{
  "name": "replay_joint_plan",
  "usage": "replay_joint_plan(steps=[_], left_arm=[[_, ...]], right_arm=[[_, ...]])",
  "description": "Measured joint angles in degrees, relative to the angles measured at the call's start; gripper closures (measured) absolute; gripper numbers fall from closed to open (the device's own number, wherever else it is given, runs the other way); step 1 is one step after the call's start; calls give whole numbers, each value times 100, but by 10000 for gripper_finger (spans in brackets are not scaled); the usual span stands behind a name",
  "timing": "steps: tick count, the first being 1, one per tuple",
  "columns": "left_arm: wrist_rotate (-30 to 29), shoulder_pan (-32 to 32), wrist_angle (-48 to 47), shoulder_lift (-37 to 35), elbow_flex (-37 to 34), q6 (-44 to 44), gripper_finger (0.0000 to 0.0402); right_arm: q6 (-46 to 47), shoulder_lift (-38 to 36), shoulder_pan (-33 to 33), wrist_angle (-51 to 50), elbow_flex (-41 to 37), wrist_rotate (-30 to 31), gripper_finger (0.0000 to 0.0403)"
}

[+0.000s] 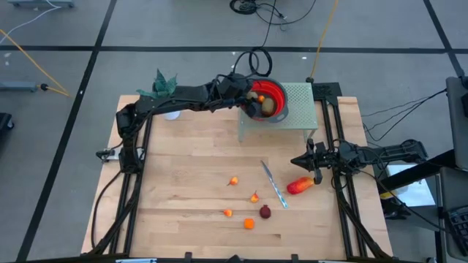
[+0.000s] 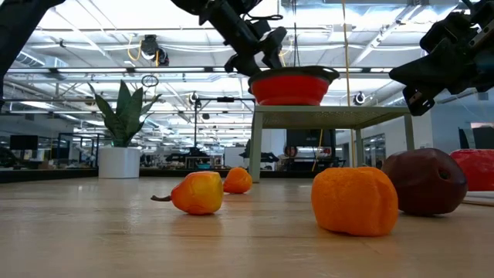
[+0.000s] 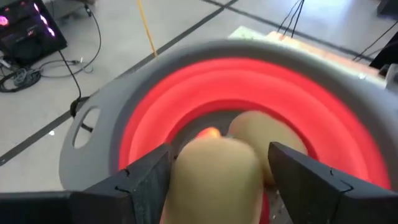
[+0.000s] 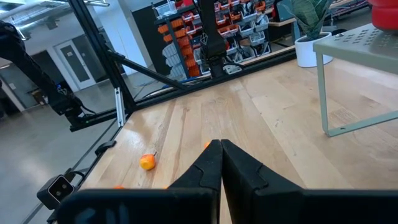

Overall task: Pick & Place Fruit
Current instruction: Put the brown kiwi fruit into the red basket on the shelf, then put the orange mango into the red basket on the shelf

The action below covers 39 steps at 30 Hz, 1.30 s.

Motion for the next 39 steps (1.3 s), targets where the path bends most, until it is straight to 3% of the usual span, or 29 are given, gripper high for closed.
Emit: replay_joint_plan(steps=[10,17,24,39], left_arm=[[-11,27,828,0,0,433,133],[142,-70,1055,-88,0,246,133],[275,-603,804,-515,-2,36,133],[-510,-2219,734,-1263,0,-42,133]], right_arm=[[0,-2,-2,0,0,0,399],[0,-2,0,0,0,-2,399],[0,0,0,13,0,0,399],[1,9,-1,7,0,0,399]])
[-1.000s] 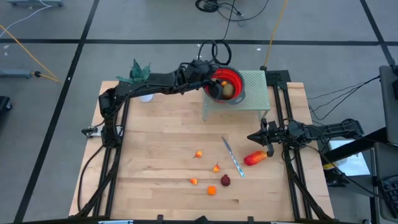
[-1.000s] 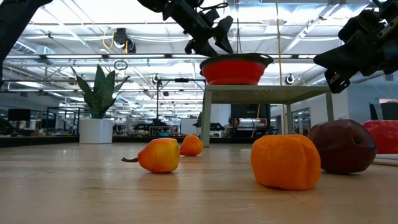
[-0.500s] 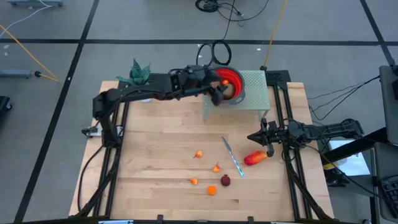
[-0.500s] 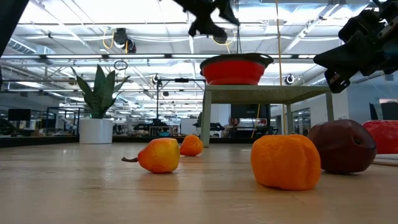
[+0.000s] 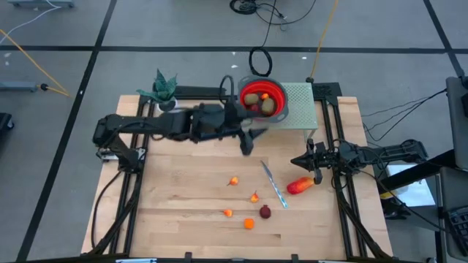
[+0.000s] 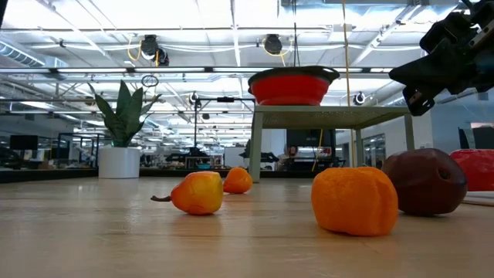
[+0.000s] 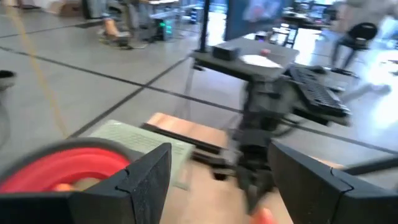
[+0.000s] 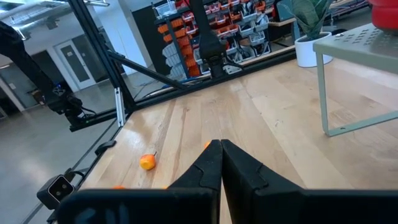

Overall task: Pick & Place Fruit
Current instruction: Put the orange mango into the red basket on the shelf

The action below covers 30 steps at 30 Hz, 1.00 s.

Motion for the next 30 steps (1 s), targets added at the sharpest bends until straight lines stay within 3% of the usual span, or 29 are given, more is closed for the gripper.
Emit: replay_joint_plan(steps=[12,22,30], left_arm=[[-79,-1052,-202,0,0,-796,133],[-1329,-1587,-850,0,-142,-1344,135],[-1457,-1656,-759,2,-870,-2078,201]], right_arm=[[1,0,-1,-4,0,0,399],[1,0,-1,7,0,0,399],[1,0,0,31,0,-2,399]])
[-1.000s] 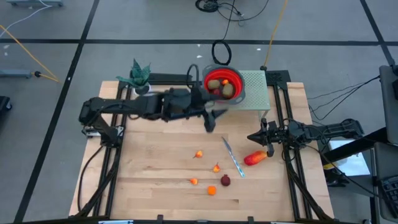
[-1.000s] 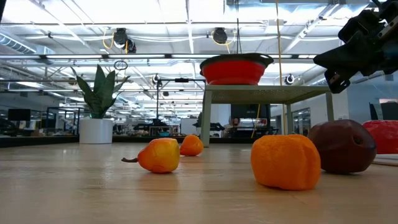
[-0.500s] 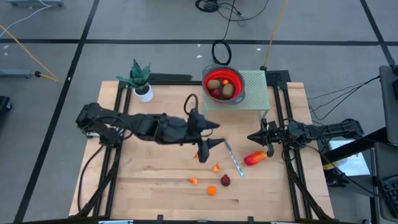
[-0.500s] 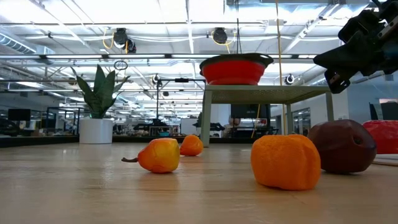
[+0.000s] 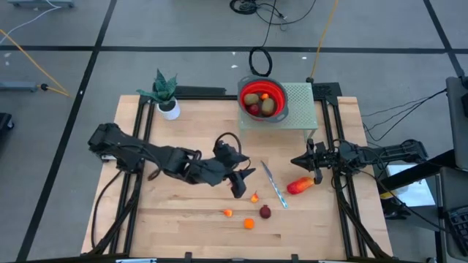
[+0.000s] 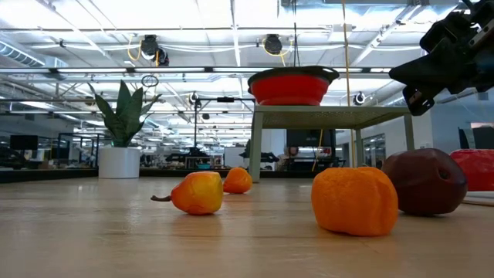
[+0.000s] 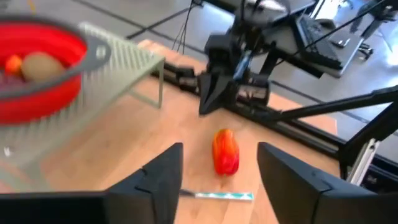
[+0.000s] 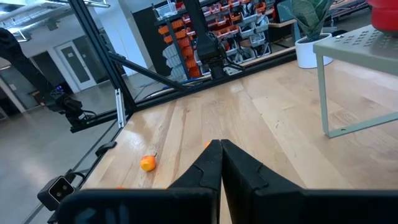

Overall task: Pick & Place Fruit
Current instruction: Put the orange mango into the red basket on the shelf

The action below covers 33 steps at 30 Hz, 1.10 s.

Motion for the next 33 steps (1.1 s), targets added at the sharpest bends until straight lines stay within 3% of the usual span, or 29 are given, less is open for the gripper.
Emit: replay_joint_plan(steps=[11,18,23,27,33], left_arm=[[25,-25,847,2,-997,-159,316],[573,-9,1281,2,-1436,153,390],[1056,122,2072,2,-1878,279,391],[1378,258,2621,2,-2185,384,399],[1784,453,2619,2,-2275,550,393]], right_arm=[[326,2,-1,0,0,-9,399],[281,2,0,3,0,-198,399],[-96,2,1,166,0,-755,399],[-406,4,3,402,71,-774,399],[-666,201,3,388,344,-774,399]])
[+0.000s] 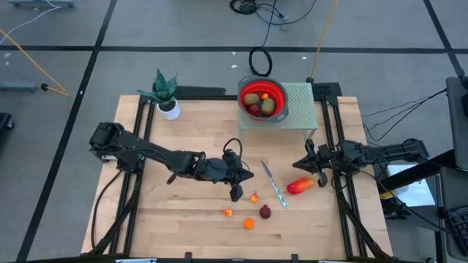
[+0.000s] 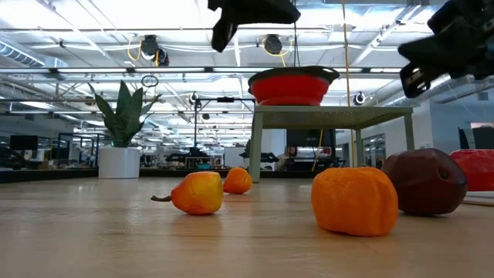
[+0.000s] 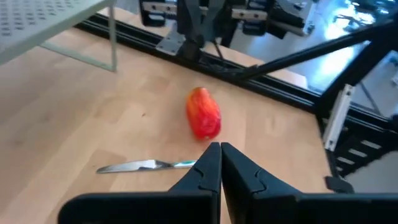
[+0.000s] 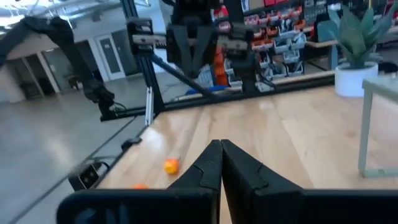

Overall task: Pick & Place Fruit
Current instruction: Put the orange mango into the red basket on the shelf

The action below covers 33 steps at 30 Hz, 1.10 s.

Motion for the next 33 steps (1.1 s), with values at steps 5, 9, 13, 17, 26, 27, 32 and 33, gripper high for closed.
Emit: replay_joint_plan(steps=[5,9,13,17,26,27,32,33], left_arm=[[425,179,-14,0,-2,224,399],[700,338,-18,0,-2,375,396],[778,436,-215,-70,-2,440,398],[915,457,-275,-275,-138,609,397],[921,465,627,-1679,-1759,340,398],[893,465,637,-1894,-1963,324,399],[785,465,527,-2753,-2711,404,395],[777,468,598,-2894,-2798,437,395]], right_arm=[[72,400,9,-239,282,-4,399],[61,779,9,-413,561,-2,399],[56,1083,9,-433,737,-2,399],[-4,1259,9,-429,827,0,399],[-57,1368,9,-398,848,10,399],[-61,1413,9,-398,847,13,399],[-48,1594,9,-480,914,20,399],[-48,1621,9,-568,988,20,399]])
